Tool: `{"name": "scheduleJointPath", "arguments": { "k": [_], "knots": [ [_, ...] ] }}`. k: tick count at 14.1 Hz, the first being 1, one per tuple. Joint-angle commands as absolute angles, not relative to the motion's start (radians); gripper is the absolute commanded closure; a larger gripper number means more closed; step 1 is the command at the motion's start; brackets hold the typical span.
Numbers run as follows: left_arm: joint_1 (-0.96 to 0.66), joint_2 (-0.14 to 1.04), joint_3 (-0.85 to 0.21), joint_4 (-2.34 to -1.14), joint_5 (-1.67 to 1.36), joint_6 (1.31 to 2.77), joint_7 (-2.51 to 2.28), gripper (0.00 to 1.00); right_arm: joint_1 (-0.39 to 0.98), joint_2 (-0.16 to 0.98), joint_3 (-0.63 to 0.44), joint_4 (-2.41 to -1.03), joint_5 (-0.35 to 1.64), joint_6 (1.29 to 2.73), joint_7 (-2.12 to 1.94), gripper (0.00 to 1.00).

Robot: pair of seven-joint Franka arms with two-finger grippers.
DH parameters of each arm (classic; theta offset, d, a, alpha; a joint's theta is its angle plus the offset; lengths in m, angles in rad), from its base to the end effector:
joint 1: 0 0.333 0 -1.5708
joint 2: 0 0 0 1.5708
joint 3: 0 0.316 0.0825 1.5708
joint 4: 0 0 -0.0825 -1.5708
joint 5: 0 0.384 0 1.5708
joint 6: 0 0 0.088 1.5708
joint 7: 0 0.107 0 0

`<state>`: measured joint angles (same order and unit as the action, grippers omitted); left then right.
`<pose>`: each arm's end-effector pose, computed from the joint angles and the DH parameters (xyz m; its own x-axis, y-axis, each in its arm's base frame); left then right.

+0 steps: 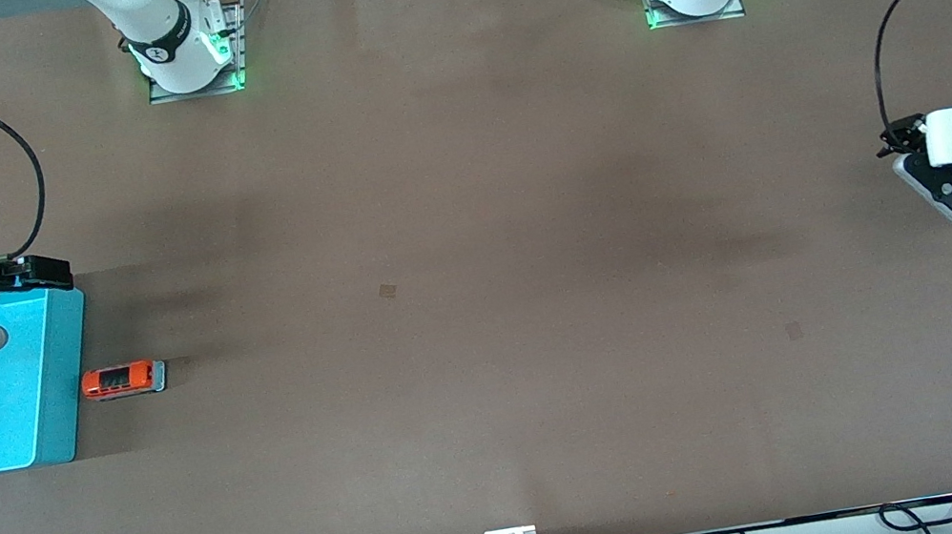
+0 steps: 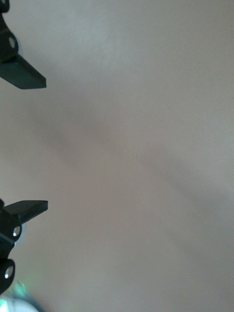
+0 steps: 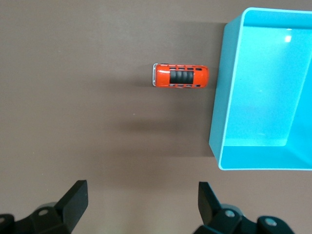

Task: Wind up bus and store in blue box
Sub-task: 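Lower the right gripper onto the bus while the left gripper withdraws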

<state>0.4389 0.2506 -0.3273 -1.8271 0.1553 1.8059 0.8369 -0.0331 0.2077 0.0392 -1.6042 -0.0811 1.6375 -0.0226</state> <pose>0.5836 0.0883 0.3849 0.6816 -0.7000 -0.2130 -0.6848 -0.7129 0.1511 0.6067 -0.0063 0.4933 0.9839 0.0345 -0.1751 0.0468 -0.9967 0.0667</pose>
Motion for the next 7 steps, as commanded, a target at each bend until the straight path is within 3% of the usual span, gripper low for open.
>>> {"name": "scheduleJointPath", "arguments": {
  "k": [1, 3, 7],
  "knots": [
    [0.445, 0.238, -0.443, -1.711, 0.156, 1.624, 0.509, 0.00, -0.034, 0.241, 0.043, -1.586, -0.060, 1.640, -0.080, 0.00],
    [0.442, 0.253, -0.535, -1.593, 0.156, 1.524, 0.378, 0.00, -0.040, 0.268, 0.041, -1.588, -0.060, 1.669, -0.222, 0.00],
    [0.439, 0.235, -0.574, -1.496, 0.135, 1.494, 0.338, 0.00, -0.078, 0.327, 0.044, -1.611, -0.058, 1.779, -0.568, 0.00]
  ]
}}
